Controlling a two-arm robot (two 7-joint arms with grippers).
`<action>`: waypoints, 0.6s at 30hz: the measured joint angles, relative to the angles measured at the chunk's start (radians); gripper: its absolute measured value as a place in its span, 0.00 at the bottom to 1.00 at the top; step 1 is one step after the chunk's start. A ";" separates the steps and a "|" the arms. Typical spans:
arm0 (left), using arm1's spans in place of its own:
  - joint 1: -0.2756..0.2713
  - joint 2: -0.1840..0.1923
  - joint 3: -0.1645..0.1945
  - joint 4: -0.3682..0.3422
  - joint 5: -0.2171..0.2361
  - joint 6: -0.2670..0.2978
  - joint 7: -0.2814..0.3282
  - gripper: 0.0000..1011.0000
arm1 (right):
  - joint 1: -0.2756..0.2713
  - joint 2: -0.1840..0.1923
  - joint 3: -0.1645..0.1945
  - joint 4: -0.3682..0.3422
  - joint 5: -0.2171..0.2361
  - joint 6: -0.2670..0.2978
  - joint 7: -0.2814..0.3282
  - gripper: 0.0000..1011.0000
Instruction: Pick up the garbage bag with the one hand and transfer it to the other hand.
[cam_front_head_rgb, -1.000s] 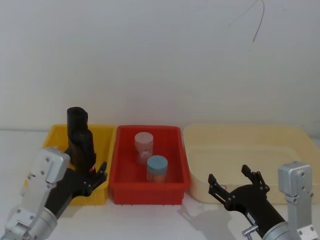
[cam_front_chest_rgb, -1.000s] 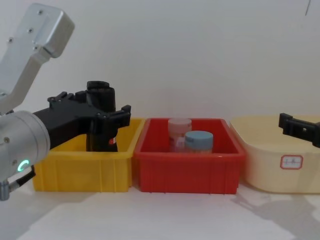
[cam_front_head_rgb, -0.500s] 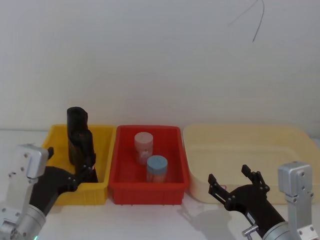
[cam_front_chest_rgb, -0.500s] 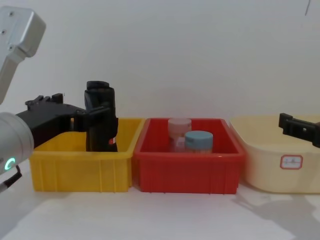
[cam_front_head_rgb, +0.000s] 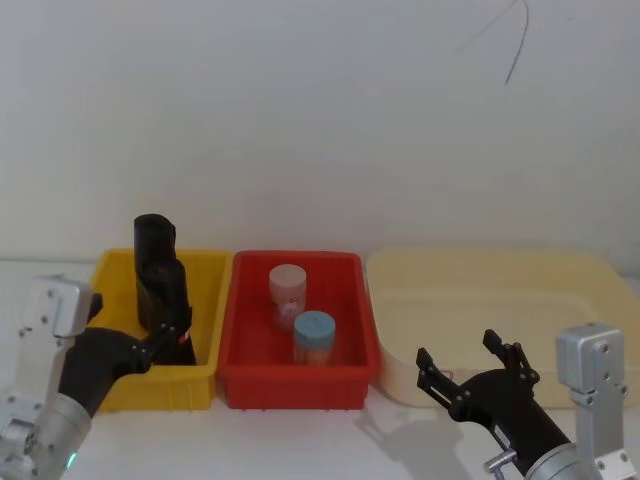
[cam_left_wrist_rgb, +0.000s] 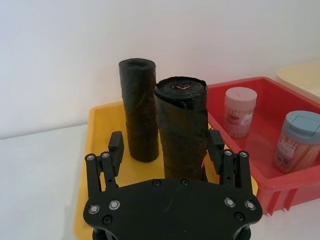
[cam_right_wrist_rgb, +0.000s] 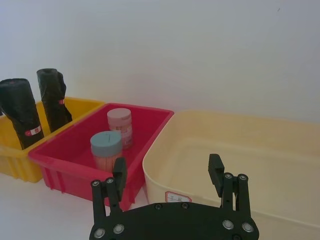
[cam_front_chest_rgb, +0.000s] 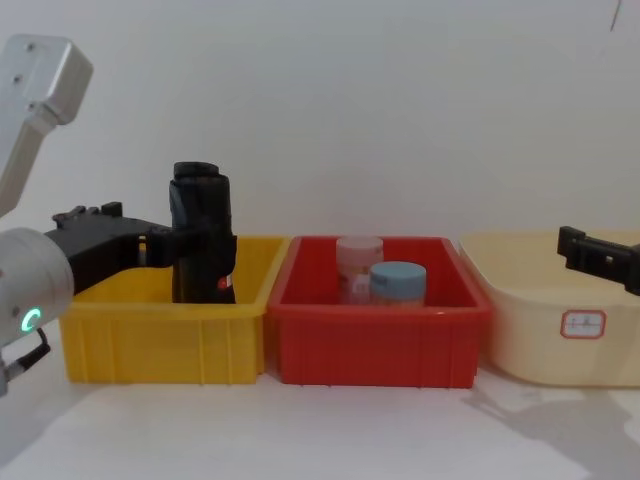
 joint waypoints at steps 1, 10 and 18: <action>-0.008 -0.003 0.002 0.010 -0.001 0.004 -0.007 0.99 | 0.000 0.000 0.000 0.000 0.000 0.000 0.000 0.99; -0.069 -0.030 0.017 0.071 -0.007 0.015 -0.053 0.99 | 0.000 0.000 0.000 0.000 0.000 0.000 0.000 0.99; -0.126 -0.061 0.022 0.127 -0.012 0.015 -0.081 0.98 | 0.000 0.000 0.000 0.000 0.000 0.000 0.000 0.99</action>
